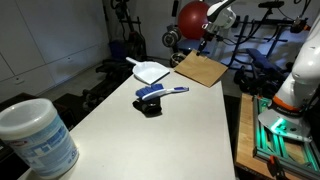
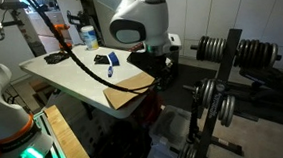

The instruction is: Hang the brown paper bag on the top rack of weights.

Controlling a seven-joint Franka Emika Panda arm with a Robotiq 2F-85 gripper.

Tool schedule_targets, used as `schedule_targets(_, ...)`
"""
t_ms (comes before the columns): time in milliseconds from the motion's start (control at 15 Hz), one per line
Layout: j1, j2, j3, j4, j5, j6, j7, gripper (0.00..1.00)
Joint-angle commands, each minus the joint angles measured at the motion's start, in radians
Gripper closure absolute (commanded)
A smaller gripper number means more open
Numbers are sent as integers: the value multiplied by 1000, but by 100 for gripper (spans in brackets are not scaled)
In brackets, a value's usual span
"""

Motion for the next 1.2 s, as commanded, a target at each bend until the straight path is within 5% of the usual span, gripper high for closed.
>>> schedule_targets(0, 15, -115, -16, -101, 33, 119, -103, 95)
schedule_targets(667, 95, -253, -61, -184, 130, 331, -213, 97)
schedule_targets(1133, 99, -287, -18, -196, 219, 449, -260, 97)
